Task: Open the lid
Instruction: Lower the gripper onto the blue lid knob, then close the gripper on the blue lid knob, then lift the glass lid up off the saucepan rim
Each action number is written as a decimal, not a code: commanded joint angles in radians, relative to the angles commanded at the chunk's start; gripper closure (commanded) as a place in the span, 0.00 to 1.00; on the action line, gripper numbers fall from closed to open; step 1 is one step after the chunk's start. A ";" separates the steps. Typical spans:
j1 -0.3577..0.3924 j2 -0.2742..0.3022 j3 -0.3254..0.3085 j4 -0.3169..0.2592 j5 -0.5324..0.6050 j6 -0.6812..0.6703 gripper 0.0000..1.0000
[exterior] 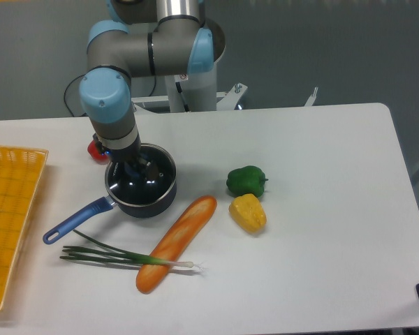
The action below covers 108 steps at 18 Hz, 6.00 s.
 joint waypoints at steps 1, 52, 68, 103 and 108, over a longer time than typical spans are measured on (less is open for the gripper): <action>0.000 -0.002 -0.002 0.000 0.000 0.000 0.00; 0.049 0.054 -0.124 0.109 -0.077 0.025 0.00; 0.048 0.061 -0.124 0.110 -0.067 0.026 0.00; 0.041 0.049 -0.101 0.106 -0.049 0.025 0.33; 0.043 0.046 -0.086 0.103 -0.048 0.023 0.36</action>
